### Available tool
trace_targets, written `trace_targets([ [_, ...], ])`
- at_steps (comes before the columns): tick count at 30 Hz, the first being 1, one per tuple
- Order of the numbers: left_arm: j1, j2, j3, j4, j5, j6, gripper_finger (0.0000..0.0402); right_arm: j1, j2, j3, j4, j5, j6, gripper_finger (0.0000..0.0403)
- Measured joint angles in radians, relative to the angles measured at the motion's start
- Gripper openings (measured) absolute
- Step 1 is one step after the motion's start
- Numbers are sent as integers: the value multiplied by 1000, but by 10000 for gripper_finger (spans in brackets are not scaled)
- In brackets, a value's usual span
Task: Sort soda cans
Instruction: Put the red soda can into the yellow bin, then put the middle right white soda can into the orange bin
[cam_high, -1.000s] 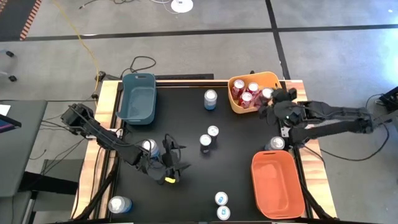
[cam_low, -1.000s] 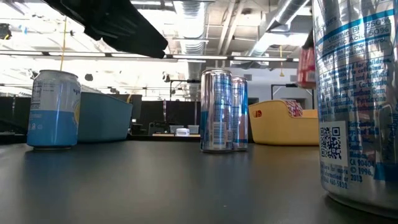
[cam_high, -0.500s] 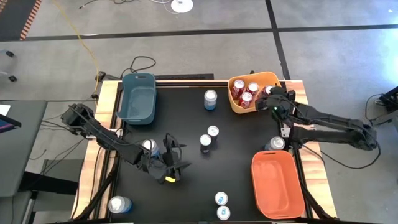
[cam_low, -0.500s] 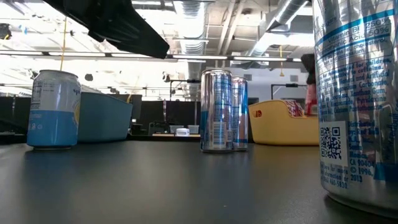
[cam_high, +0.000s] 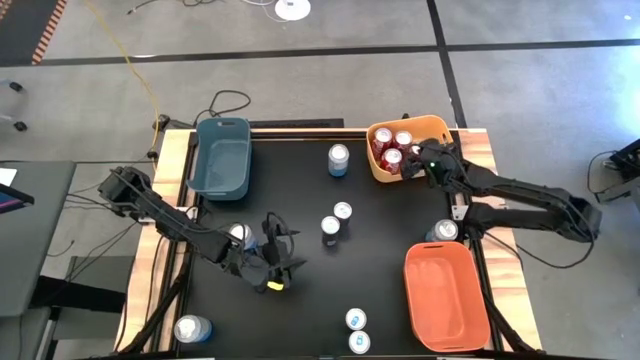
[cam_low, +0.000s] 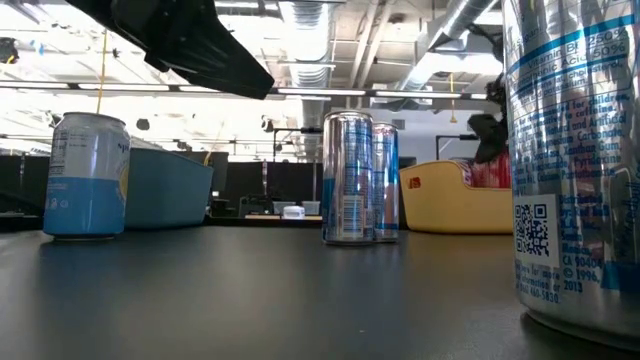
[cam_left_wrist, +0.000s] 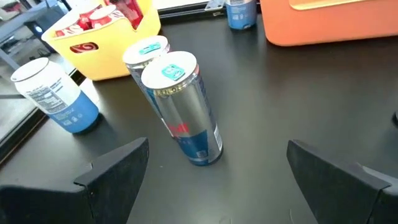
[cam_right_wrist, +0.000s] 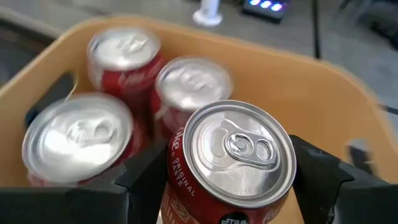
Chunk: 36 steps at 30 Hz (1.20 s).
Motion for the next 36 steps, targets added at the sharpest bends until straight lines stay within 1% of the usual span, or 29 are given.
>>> trace_targets([
  [2,0,0,0,-14,0,-18,377,1,32,0,8,-45,-34,286],
  [10,-3,0,0,-30,0,-74,377,1,134,3,78,-44,-52,289],
  [14,-9,0,0,-30,0,-77,377,1,148,3,101,-45,-56,309],
  [18,-10,0,0,-33,0,-86,377,1,143,3,98,-48,-53,345],
  [22,-10,0,0,-50,0,-102,377,9,116,2,89,-58,-53,377],
  [25,-10,0,0,-54,0,-110,377,29,77,1,72,-62,-53,390],
  [30,-10,0,0,-54,0,-119,377,77,-18,0,67,-63,-31,389],
  [36,-10,0,0,-54,0,-146,377,133,-165,0,43,-58,3,378],
])
